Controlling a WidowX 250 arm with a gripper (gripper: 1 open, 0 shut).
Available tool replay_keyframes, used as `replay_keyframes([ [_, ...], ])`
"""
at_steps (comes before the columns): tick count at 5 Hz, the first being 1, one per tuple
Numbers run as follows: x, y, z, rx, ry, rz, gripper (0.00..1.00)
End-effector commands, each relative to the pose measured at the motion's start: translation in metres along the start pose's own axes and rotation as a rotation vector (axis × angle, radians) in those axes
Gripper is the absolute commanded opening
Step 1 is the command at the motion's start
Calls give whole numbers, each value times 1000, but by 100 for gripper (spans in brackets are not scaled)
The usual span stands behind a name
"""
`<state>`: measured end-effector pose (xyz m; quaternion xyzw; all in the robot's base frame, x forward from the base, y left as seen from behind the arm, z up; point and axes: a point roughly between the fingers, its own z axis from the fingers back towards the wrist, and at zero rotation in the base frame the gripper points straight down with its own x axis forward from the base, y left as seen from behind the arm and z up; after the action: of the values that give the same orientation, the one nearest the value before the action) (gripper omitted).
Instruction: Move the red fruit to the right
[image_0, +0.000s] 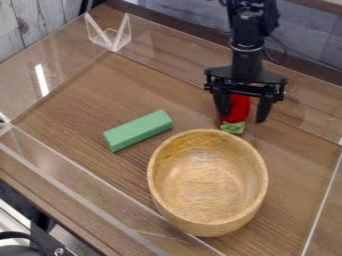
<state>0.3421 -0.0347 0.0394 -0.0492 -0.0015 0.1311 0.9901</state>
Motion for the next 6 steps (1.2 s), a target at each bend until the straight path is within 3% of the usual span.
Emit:
replay_keyframes([
  [1, 13, -3, 30, -31, -85, 5, 100],
  [5, 17, -4, 32, -34, -90, 7, 100],
  [6, 18, -4, 31, -33, -90, 7, 0],
])
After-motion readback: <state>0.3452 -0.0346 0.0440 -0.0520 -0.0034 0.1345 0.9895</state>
